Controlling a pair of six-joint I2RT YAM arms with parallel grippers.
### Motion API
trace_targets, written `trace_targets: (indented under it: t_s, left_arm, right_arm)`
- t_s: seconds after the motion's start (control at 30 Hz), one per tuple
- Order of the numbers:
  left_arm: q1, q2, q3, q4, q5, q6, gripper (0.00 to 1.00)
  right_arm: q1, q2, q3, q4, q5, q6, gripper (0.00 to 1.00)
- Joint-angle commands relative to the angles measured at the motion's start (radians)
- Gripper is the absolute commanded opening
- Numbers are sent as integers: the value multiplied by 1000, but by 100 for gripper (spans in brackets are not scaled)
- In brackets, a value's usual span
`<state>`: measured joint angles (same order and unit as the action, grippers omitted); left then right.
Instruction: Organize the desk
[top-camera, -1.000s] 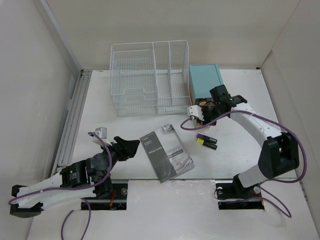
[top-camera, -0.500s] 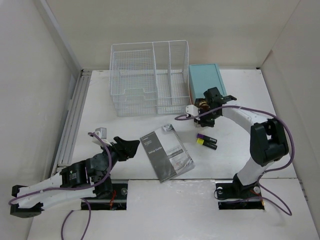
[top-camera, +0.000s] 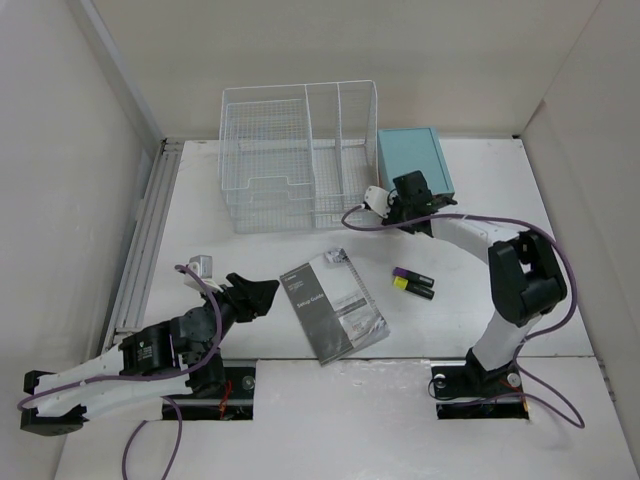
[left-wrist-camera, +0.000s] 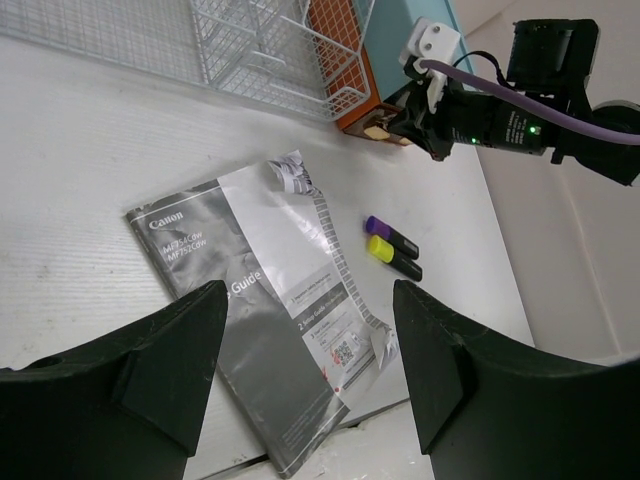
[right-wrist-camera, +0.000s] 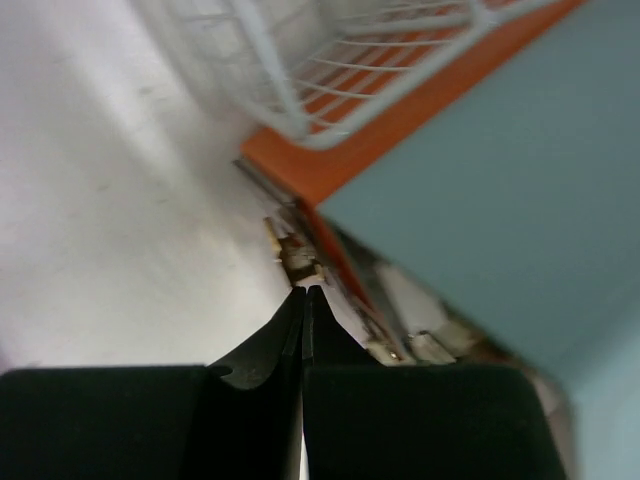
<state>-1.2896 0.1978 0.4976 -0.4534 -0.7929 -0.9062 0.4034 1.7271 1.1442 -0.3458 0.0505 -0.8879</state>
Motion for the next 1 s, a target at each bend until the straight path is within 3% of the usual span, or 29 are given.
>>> trace_targets:
  t_s: [0.0, 0.2, 0.33, 0.37, 0.4, 0.43, 0.57, 0.77, 0.8, 0.9, 0.97]
  left_arm:
    - [-4, -11, -7, 19, -5, 10, 64]
    - [-13, -11, -7, 19, -5, 10, 64]
    - [-13, -21, -7, 19, -5, 10, 64]
    - [-13, -30, -7, 19, -5, 10, 64]
    - [-13, -31, -7, 30, -5, 10, 64]
    - [-22, -31, -7, 30, -5, 10, 64]
    - [-22, -31, -7, 30, -5, 10, 64]
    - [-22, -31, -7, 30, -5, 10, 64]
    - [-22, -31, -7, 30, -5, 10, 64]
    - [-22, -31, -7, 30, -5, 10, 64]
    - [-22, -31, -7, 30, -5, 10, 64]
  right_arm:
    - [3, 19, -17, 155, 138, 53, 0]
    - [14, -65, -87, 223, 155, 75, 0]
    - [14, -226, -81, -51, -125, 35, 0]
    - [-1, -275, -105, -47, -224, 35, 0]
    - [-2, -328, -144, 6, -225, 58, 0]
    - [-14, -418, -203, 42, -225, 132, 0]
    - [-90, -533, -233, 97, -253, 363, 0]
    - [-291, -578, -253, 108, -382, 855, 1]
    - [-319, -596, -276, 129, -417, 910, 9]
    - [-443, -615, -381, 211, -639, 1000, 47]
    - [-497, -604, -408, 234, -737, 1009, 50]
